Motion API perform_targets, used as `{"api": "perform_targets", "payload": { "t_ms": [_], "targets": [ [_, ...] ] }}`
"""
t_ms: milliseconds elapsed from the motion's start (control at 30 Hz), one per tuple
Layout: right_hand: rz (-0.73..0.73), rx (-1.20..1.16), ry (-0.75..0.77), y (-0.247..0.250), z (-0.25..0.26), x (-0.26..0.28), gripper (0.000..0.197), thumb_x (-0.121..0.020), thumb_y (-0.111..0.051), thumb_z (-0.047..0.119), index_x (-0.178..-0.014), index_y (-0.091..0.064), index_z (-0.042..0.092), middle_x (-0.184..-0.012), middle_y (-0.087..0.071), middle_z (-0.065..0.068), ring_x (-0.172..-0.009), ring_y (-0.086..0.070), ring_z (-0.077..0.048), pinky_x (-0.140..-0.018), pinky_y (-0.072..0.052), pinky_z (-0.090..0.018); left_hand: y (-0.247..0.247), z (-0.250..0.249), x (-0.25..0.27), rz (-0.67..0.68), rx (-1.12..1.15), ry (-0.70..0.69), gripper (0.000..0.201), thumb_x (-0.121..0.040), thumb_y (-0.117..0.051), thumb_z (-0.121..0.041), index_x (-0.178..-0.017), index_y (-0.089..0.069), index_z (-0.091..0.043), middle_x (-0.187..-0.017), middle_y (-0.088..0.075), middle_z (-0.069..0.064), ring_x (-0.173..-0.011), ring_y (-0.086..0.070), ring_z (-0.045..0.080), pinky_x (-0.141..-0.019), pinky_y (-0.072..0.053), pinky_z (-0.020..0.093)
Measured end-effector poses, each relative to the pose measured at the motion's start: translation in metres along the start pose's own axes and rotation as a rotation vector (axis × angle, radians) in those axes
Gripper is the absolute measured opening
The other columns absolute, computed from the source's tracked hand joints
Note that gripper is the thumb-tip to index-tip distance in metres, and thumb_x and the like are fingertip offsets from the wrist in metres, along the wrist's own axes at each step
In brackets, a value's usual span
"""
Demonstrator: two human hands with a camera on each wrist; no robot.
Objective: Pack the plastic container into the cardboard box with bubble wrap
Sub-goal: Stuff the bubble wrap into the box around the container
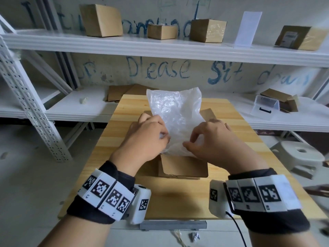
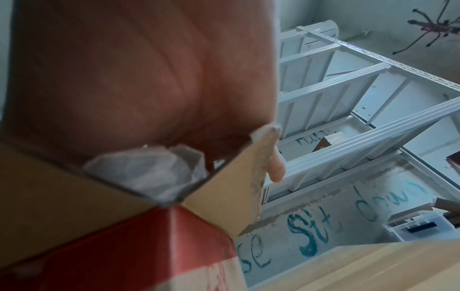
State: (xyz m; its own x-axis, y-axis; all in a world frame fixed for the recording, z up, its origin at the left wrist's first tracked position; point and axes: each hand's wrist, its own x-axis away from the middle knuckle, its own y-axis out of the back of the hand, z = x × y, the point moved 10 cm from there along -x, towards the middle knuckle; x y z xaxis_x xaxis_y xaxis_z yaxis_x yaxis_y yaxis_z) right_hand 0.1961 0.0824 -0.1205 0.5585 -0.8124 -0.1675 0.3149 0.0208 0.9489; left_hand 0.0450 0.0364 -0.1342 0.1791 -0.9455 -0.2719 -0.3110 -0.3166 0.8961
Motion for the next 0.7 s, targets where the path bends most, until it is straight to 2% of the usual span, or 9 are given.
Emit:
{"api": "perform_targets", "payload": {
  "t_ms": [133, 233, 333, 433, 500, 567, 600, 633, 700],
  "targets": [
    [0.123, 0.04, -0.084, -0.016, -0.002, 0.002, 0.027, -0.087, -0.052, 0.043, -0.078, -0.069, 0.023, -0.091, -0.058, 0.0, -0.136, -0.031, -0.018, -0.118, -0.01, -0.063, -0.016, -0.004, 0.005, 0.185, -0.062, -0.025, 0.036, -0.098, -0.036, -0.043, -0.121, -0.062, -0.034, -0.127, -0.046, -0.024, -0.135, -0.021, 0.004, -0.113, -0.021, 0.045],
    [0.146, 0.024, -0.116, -0.021, -0.003, 0.0, 0.032, -0.087, -0.045, 0.039, -0.061, -0.054, 0.022, -0.096, -0.056, -0.003, -0.146, -0.021, -0.022, -0.117, 0.0, -0.066, -0.017, -0.002, 0.011, 0.254, 0.033, 0.012, 0.037, -0.094, -0.042, -0.042, -0.13, -0.048, -0.043, -0.132, -0.035, -0.023, -0.132, -0.022, 0.006, -0.112, -0.026, 0.042],
    [0.177, 0.006, -0.136, -0.024, -0.005, 0.0, 0.031, -0.087, -0.046, 0.038, -0.065, -0.06, 0.02, -0.105, -0.057, -0.004, -0.15, -0.013, -0.024, -0.116, 0.005, -0.066, -0.006, 0.0, 0.012, 0.197, 0.148, -0.017, 0.035, -0.086, -0.061, -0.044, -0.119, -0.05, -0.049, -0.127, -0.043, -0.022, -0.124, -0.039, 0.008, -0.105, -0.041, 0.042],
    [0.184, 0.048, -0.09, -0.02, 0.001, 0.003, 0.021, -0.082, -0.056, 0.041, -0.089, -0.068, 0.026, -0.119, -0.061, -0.002, -0.152, -0.01, -0.025, -0.116, 0.006, -0.067, 0.015, -0.001, 0.014, 0.037, 0.178, -0.058, 0.018, -0.082, -0.075, -0.041, -0.097, -0.065, -0.037, -0.109, -0.045, -0.022, -0.11, -0.042, 0.005, -0.096, -0.047, 0.034],
    [0.116, 0.058, 0.019, -0.008, 0.01, 0.004, 0.025, -0.08, -0.064, 0.041, -0.101, -0.066, 0.028, -0.133, -0.055, -0.003, -0.153, -0.008, -0.026, -0.119, 0.0, -0.064, 0.019, -0.002, 0.015, -0.004, 0.123, -0.072, 0.013, -0.083, -0.075, -0.043, -0.088, -0.07, -0.032, -0.102, -0.045, -0.02, -0.107, -0.038, 0.006, -0.097, -0.045, 0.033],
    [0.016, 0.059, 0.167, 0.01, 0.024, 0.007, 0.036, -0.077, -0.074, 0.035, -0.11, -0.065, 0.027, -0.146, -0.044, -0.003, -0.15, -0.021, -0.027, -0.119, -0.025, -0.056, 0.013, -0.002, 0.017, 0.033, 0.1, -0.058, 0.015, -0.087, -0.07, -0.045, -0.09, -0.073, -0.031, -0.1, -0.045, -0.02, -0.105, -0.035, 0.007, -0.098, -0.043, 0.036],
    [-0.025, 0.048, 0.223, 0.019, 0.031, 0.008, 0.037, -0.077, -0.076, 0.029, -0.111, -0.065, 0.025, -0.144, -0.045, -0.002, -0.142, -0.036, -0.027, -0.11, -0.042, -0.05, 0.01, 0.0, 0.017, 0.051, 0.108, -0.047, 0.016, -0.088, -0.068, -0.045, -0.092, -0.073, -0.031, -0.101, -0.045, -0.02, -0.106, -0.035, 0.008, -0.099, -0.042, 0.037],
    [-0.052, 0.032, 0.265, 0.024, 0.037, 0.009, 0.034, -0.077, -0.077, 0.022, -0.11, -0.066, 0.023, -0.138, -0.05, 0.0, -0.129, -0.049, -0.024, -0.098, -0.051, -0.044, 0.009, 0.001, 0.017, 0.057, 0.12, -0.042, 0.017, -0.088, -0.067, -0.046, -0.093, -0.073, -0.031, -0.103, -0.045, -0.021, -0.107, -0.036, 0.008, -0.099, -0.042, 0.038],
    [-0.064, 0.015, 0.322, 0.031, 0.045, 0.01, 0.027, -0.08, -0.073, 0.009, -0.104, -0.07, 0.021, -0.117, -0.063, 0.003, -0.106, -0.06, -0.016, -0.087, -0.055, -0.036, 0.008, 0.001, 0.016, 0.068, 0.131, -0.048, 0.018, -0.088, -0.067, -0.049, -0.093, -0.072, -0.032, -0.105, -0.046, -0.022, -0.108, -0.037, 0.008, -0.1, -0.041, 0.038]
  ]
}}
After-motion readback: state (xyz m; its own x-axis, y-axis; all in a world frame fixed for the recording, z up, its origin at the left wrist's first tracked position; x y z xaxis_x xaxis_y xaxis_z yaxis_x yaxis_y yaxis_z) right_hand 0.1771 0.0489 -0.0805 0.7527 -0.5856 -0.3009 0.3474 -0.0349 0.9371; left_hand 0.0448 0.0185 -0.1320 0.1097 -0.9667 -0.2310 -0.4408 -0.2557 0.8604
